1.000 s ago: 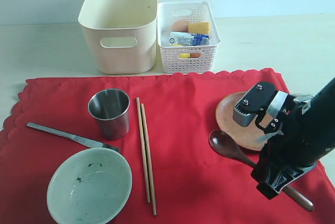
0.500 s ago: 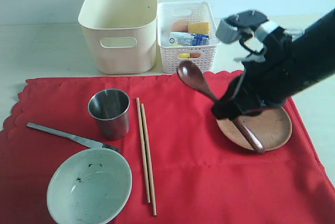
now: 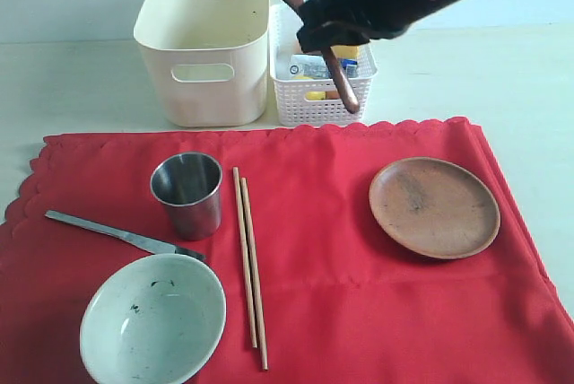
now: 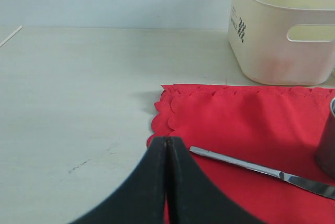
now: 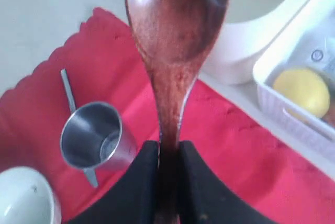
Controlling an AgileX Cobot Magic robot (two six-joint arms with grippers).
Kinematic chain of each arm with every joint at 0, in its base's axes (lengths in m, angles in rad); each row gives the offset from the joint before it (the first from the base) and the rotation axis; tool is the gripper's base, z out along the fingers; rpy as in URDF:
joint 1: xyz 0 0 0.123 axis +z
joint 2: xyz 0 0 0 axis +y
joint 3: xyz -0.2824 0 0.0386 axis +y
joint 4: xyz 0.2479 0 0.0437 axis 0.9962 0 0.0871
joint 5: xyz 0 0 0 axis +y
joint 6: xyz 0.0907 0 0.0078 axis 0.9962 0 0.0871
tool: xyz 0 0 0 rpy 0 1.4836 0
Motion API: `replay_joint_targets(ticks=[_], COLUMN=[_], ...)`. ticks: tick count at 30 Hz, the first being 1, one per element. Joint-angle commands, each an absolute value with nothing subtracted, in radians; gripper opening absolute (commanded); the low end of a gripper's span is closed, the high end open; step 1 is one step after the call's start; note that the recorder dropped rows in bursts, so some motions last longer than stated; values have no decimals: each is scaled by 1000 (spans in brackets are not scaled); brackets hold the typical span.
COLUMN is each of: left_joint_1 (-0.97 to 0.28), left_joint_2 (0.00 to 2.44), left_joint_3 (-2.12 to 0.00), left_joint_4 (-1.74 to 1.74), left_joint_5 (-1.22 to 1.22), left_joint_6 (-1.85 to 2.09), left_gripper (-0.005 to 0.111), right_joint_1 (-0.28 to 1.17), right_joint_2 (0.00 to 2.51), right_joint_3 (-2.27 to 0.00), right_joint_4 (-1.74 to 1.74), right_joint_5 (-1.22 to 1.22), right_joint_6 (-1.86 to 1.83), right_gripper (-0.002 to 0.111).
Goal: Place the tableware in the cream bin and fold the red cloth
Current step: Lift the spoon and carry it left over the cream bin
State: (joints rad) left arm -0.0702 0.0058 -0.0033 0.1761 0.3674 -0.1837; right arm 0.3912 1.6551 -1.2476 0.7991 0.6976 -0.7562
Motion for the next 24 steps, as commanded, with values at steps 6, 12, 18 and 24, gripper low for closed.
replay_joint_targets(ticks=[6,12,18,24], left_joint_1=[-69,-69,-69,-69], left_joint_2=[0,0,0,0], left_joint_3=[0,0,0,0], left_joint_4=[167,167,167,167], left_joint_5=[362,362,362,362], left_joint_6=[-187,-187,-187,-187], left_gripper=[0,0,0,0], right_joint_1=[395,395,395,395], right_joint_2=[1916,2062,2172,2221], right_joint_3=[-1530,-1705,-1829,-1876], right_joint_4=[901,943,1006,1059], right_joint_5=[636,634,623,573], right_joint_6=[-757,-757,-757,-766], right_gripper=[0,0,0,0])
